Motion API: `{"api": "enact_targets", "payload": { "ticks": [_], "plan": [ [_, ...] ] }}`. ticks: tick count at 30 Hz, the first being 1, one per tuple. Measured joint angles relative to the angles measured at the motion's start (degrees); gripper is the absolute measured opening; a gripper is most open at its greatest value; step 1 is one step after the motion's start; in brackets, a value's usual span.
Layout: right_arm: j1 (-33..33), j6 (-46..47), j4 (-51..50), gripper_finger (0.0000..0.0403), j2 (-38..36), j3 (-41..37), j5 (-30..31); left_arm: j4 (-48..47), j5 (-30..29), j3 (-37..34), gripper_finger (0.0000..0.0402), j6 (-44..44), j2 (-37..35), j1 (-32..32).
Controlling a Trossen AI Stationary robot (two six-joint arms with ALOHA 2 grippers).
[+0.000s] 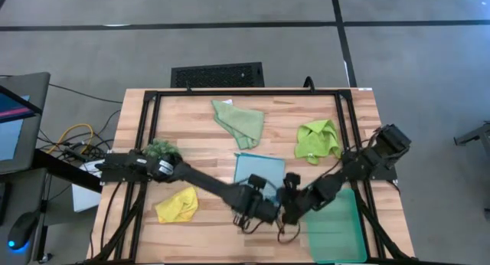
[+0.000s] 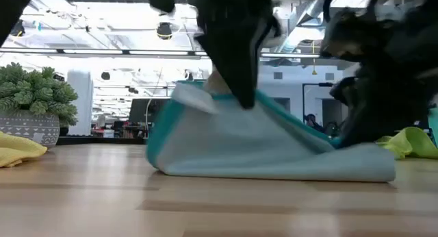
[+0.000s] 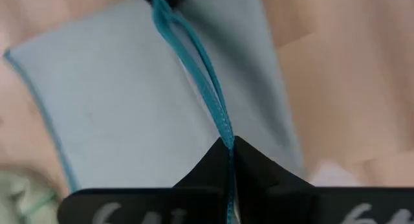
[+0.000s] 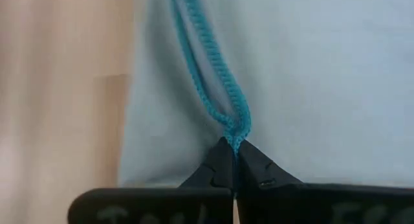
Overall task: Fold microfiber towels
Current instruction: Fold the blue microfiber cloth
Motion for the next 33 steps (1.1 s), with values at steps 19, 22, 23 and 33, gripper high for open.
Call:
{"api": "enact_targets", "payload": {
  "ticks": [19, 22, 23, 33],
  "plan": [
    [-13.3, -5.7, -5.2, 0.0016, -9.0, 0.1, 0.3, 37.6, 9.6, -46.6, 0.0, 9.8, -28.6, 14.4],
    [-15.6, -6.3, -6.3, 0.0014, -7.6, 0.0, 0.1, 48.8, 11.5, -54.4, 0.0, 10.8, -31.8, 17.6],
    [-16.1, -6.2, -7.0, 0.0013, -7.4, 0.1, 0.1, 51.3, 12.8, -56.4, 0.0, 10.8, -31.8, 18.5],
    [-13.0, -1.5, -12.4, 0.0013, -15.1, 0.0, -7.9, 60.4, 20.7, -59.2, 0.0, 10.3, -31.9, 18.5]
  ]
}}
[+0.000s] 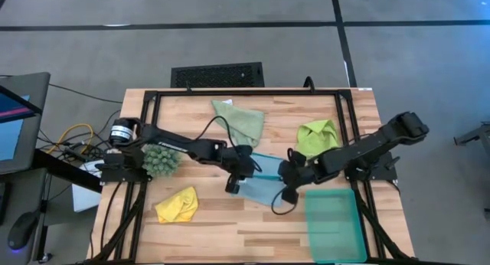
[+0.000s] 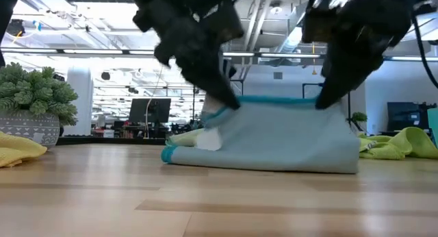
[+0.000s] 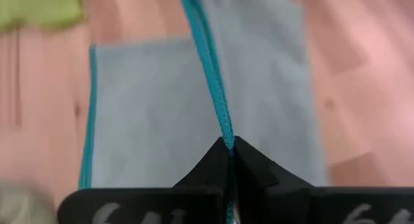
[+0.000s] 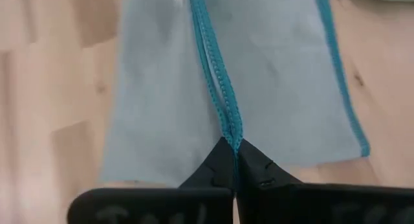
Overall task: Fold microfiber towels
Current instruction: Fold the blue microfiber cloth
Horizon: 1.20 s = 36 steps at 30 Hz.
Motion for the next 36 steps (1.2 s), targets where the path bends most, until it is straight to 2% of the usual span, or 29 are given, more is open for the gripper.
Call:
{"api": "enact_targets", "payload": {
  "ticks": [2, 6, 11, 22, 30, 32, 36],
  "plan": [
    [1.1, 0.1, -0.7, 0.0012, -2.0, 0.0, 0.2, -0.6, 0.0, 1.2, 0.0, 0.1, -0.1, -0.7],
    [1.7, 1.3, -3.4, 0.0013, -5.1, 0.0, 4.5, -1.7, -1.5, 3.1, 0.0, 0.3, 0.0, -0.5],
    [-2.2, -0.8, -6.7, 0.0013, -5.0, 0.0, 7.3, -3.9, -7.0, 3.9, 0.0, -1.3, 0.0, 1.4],
    [-13.7, -12.7, -3.9, 0.0014, 1.4, 0.3, 6.0, -5.1, -7.7, 3.1, 0.0, -4.2, 0.0, 5.4],
    [-15.8, -16.1, -2.2, 0.0019, 5.0, 0.2, 4.2, -5.1, -7.9, 2.5, 0.0, -5.5, 3.6, 5.6],
    [-16.1, -16.1, -4.0, 0.0017, 5.2, 0.0, 4.3, -2.8, -10.1, 2.8, 0.0001, -6.2, 4.8, 5.6],
    [-17.1, -16.1, -6.2, 0.0018, 6.8, -0.3, 5.0, -5.8, -16.0, 2.6, 0.0028, -7.1, 4.8, 5.7]
  ]
}}
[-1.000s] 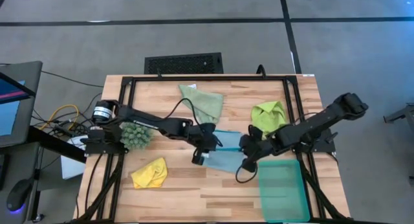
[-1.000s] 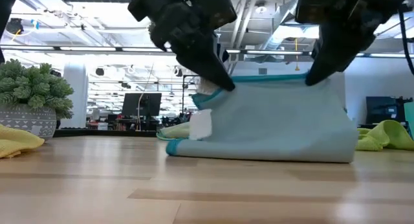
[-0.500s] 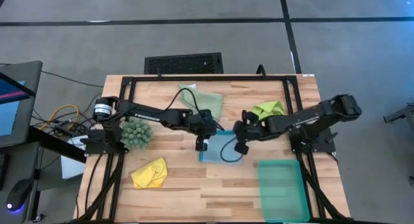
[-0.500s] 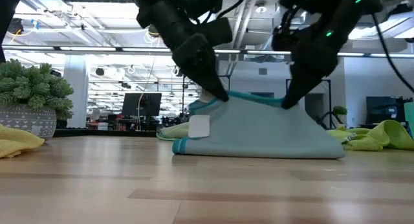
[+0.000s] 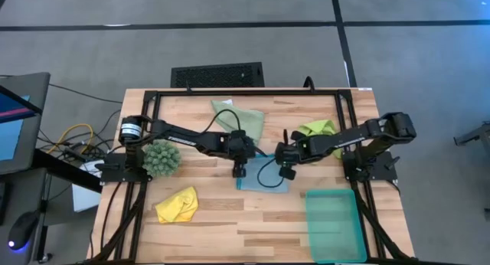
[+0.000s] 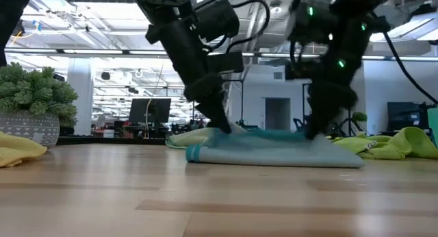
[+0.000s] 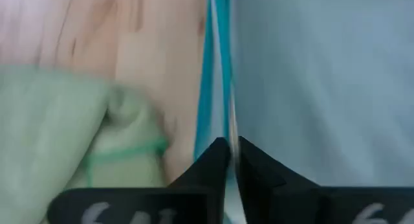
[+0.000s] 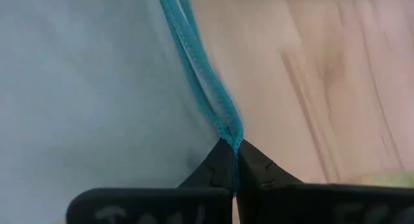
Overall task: Fold microfiber towels
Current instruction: Fold the blue microfiber cloth
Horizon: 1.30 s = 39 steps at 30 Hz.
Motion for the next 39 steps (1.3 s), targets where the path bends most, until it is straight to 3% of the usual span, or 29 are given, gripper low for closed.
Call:
{"api": "enact_targets", "payload": {
  "ticks": [8, 13, 24, 30, 35, 39],
  "plan": [
    [-2.9, -1.6, 3.3, 0.0023, 4.9, 0.2, 0.2, -8.1, -5.5, 1.6, 0.0129, -3.3, -1.1, -0.1],
    [-3.0, -4.5, 7.2, 0.0026, 6.3, 0.3, 0.3, -10.5, -7.3, 1.9, 0.0154, -5.5, -1.1, -1.6],
    [2.3, -9.3, 8.0, 0.0017, -0.3, 0.4, 4.9, -17.9, -19.6, 1.9, 0.0131, -8.2, -1.1, -8.3],
    [7.9, -11.9, 9.4, 0.0018, -3.9, 0.4, 4.9, -24.3, -21.4, -0.2, 0.0107, -12.5, -2.3, -8.4],
    [13.4, -12.5, 9.5, 0.0017, -7.0, 0.4, 4.9, -15.4, -16.1, -6.2, 0.0089, -11.7, -2.7, -7.5],
    [16.5, -12.5, 10.4, 0.0021, -9.4, 0.4, 4.9, 1.4, -12.1, -13.1, 0.0079, -8.7, -3.1, -6.7]
  ]
}}
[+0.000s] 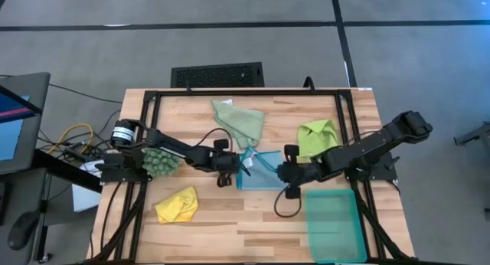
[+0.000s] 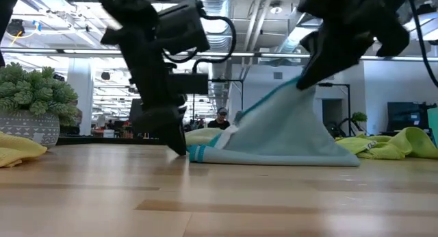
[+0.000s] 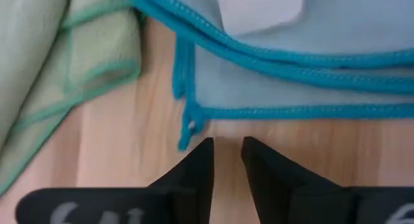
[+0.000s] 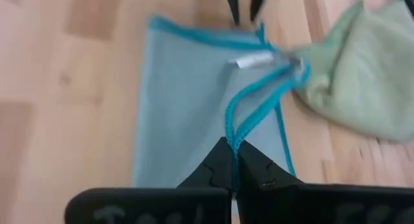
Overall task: Fold microfiber towels
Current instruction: Fold the blue microfiber cloth
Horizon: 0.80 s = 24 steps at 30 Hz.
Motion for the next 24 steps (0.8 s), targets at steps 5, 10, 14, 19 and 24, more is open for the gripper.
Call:
{"api": "enact_targets", "payload": {
  "ticks": [5, 10, 14, 19, 24],
  "plan": [
    [2.6, -0.9, 0.0, 0.0017, -1.7, 0.0, -0.2, 16.6, 2.3, -5.5, 0.0069, 1.5, 0.1, 1.8],
    [4.8, 0.1, 1.0, 0.002, -1.8, 0.0, -0.3, 23.5, 6.6, -6.3, 0.0056, 6.0, 0.6, 4.7],
    [6.9, 1.2, 3.0, 0.0019, 0.1, 0.0, -0.3, 20.4, 1.7, -4.0, 0.0047, 10.8, -1.7, 5.9],
    [9.1, 1.5, 5.0, 0.0017, 3.5, 0.0, 0.0, 14.2, -3.6, -1.9, 0.004, 13.5, -7.7, 4.2],
    [10.9, 1.1, 6.4, 0.0021, 5.6, 0.0, -1.9, 16.6, 4.1, -1.7, 0.0041, 17.9, -11.0, 0.0]
  ]
}}
